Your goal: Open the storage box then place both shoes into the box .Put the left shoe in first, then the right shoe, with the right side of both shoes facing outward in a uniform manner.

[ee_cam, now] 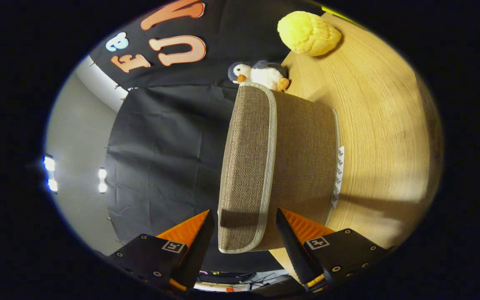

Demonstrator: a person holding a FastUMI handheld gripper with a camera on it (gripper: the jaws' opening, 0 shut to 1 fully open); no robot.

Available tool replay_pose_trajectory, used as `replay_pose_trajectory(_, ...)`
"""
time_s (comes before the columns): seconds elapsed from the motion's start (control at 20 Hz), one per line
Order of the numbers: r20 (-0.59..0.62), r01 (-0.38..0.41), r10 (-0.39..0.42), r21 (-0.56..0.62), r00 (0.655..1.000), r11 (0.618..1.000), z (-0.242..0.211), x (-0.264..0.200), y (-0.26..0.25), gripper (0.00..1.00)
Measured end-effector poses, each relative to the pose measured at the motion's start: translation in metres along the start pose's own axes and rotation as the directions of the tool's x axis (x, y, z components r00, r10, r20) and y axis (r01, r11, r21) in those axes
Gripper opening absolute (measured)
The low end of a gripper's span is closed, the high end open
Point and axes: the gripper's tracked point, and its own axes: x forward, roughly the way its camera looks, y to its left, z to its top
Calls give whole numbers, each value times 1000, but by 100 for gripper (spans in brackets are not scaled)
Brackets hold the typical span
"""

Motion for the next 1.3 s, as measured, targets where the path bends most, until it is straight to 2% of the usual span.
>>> replay_pose_trajectory(0.1, 29, -55, 54, 58, 998, 997, 4, 0, 10, 83)
replay_pose_trajectory(0.25, 29, -43, 42, 27, 999, 999, -1, 0, 5, 71)
replay_pose_trajectory(0.4, 33, -30, 29, 27, 999, 999, 1, -4, 5, 50)
replay_pose_trajectory(0.45, 45, -46, 45, 27, 998, 999, 3, -10, 10, 47)
replay_pose_trajectory(0.5, 66, -84, 82, 26, 994, 996, 7, -17, 24, 34)
replay_pose_trajectory(0.65, 110, -126, 126, -6, 986, 992, 16, -16, 50, 20)
replay_pose_trajectory(0.75, 106, -118, 121, -33, 987, 992, 16, -13, 61, 16)
replay_pose_trajectory(0.95, 96, -124, 134, -107, 986, 987, 17, -10, 96, 15)
replay_pose_trajectory(1.3, 59, -113, 137, -300, 989, 947, 20, 29, 181, 15)
